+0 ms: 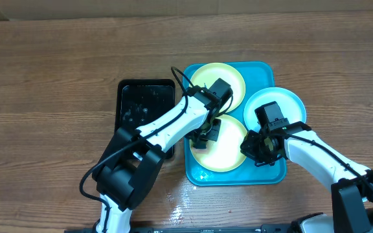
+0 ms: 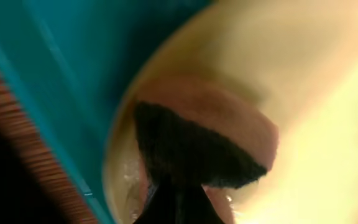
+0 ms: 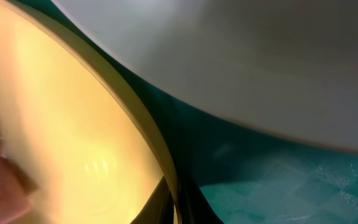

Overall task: Clean dirty plates on tray and stack at the side
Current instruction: 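Scrub the lower yellow plate with the sponge in the left gripper, then return the sponge to the black tray with the left gripper, then lift the yellow plate with the right gripper and tilt it over the black tray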

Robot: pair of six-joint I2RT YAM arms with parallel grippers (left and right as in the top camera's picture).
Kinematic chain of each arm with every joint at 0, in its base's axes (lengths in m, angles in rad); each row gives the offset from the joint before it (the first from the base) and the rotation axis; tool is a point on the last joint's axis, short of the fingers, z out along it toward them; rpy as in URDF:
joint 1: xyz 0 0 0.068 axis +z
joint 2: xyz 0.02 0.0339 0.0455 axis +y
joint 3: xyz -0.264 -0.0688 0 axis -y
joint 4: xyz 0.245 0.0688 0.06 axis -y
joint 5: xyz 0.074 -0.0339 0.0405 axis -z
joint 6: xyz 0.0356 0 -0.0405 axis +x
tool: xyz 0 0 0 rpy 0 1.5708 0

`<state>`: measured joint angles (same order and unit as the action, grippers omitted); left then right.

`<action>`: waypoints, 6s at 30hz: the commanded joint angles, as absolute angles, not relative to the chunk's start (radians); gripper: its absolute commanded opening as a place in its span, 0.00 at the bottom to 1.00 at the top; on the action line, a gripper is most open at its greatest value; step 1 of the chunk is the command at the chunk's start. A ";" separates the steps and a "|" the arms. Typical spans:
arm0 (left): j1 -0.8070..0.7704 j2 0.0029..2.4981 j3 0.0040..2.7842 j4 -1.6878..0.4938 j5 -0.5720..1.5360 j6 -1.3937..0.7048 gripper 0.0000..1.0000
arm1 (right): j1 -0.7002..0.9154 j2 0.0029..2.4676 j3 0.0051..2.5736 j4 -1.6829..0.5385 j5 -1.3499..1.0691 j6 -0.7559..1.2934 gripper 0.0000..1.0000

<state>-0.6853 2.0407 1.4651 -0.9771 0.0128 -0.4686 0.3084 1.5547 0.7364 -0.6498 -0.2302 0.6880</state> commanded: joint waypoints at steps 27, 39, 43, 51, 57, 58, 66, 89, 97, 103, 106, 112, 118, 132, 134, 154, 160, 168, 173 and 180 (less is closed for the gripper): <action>-0.739 2.128 1.455 -0.802 0.437 -0.432 0.04 | 0.302 1.574 0.708 -0.686 -0.113 0.707 0.06; -0.726 2.048 1.456 -0.966 -0.229 -0.506 0.04 | 0.302 1.574 0.708 -0.686 -0.113 0.707 0.06; -0.726 2.048 1.456 -0.970 -0.349 -0.503 0.04 | 0.302 1.574 0.708 -0.686 -0.113 0.707 0.06; -0.726 2.048 1.456 -0.961 -0.350 -0.502 0.04 | 0.302 1.574 0.708 -0.686 -0.113 0.707 0.06; -0.734 2.050 1.444 -0.854 0.066 -0.440 0.04 | 0.302 1.574 0.708 -0.687 -0.113 0.707 0.06; -0.737 2.051 1.437 -0.823 0.136 -0.427 0.04 | 0.302 1.574 0.708 -0.687 -0.113 0.707 0.06; -0.764 2.055 1.407 -0.688 0.450 -0.387 0.04 | 0.302 1.574 0.708 -0.694 -0.113 0.707 0.05; -0.507 1.603 1.396 -1.065 -0.095 -0.382 0.04 | 0.302 1.574 0.708 -0.692 -0.112 0.707 0.06; -0.321 1.691 1.242 -0.968 -0.066 -0.397 0.04 | 0.302 1.574 0.708 -0.692 -0.113 0.707 0.06; -0.272 1.769 1.213 -0.920 -0.055 -0.419 0.07 | 0.302 1.574 0.708 -0.693 -0.113 0.707 0.06; -0.262 1.763 1.223 -0.930 -0.038 -0.419 0.45 | 0.302 1.574 0.708 -0.693 -0.113 0.707 0.04; -0.260 1.708 1.283 -1.002 0.001 -0.415 0.78 | 0.302 1.562 0.751 -0.738 -0.112 0.668 0.04; -0.258 1.566 1.294 -1.043 0.001 -0.411 1.00 | 0.305 1.483 0.881 -0.870 -0.097 0.568 0.04; -0.221 1.153 1.294 -1.092 0.001 -0.412 1.00 | 0.456 1.457 1.306 -0.975 -0.061 0.414 0.04; -0.221 1.108 1.294 -1.100 0.001 -0.412 1.00 | 0.508 1.468 1.307 -0.908 -0.033 0.415 0.04; -0.221 1.027 1.293 -1.235 -0.004 -0.411 1.00 | 0.965 1.657 1.318 -0.609 0.843 0.410 0.04; -0.221 1.063 1.293 -1.238 -0.003 -0.411 1.00 | 1.041 1.644 1.318 -0.596 1.092 0.405 0.04; -0.221 1.055 1.293 -1.286 0.001 -0.412 1.00 | 1.137 1.642 1.318 -0.417 1.225 0.138 0.04; -0.221 0.968 1.293 -1.279 -0.015 -0.412 1.00 | 1.150 1.642 1.318 -0.367 1.249 0.080 0.04; -0.221 0.809 1.293 -1.282 -0.064 -0.411 1.00 | 1.172 1.642 1.318 -0.308 1.264 0.043 0.04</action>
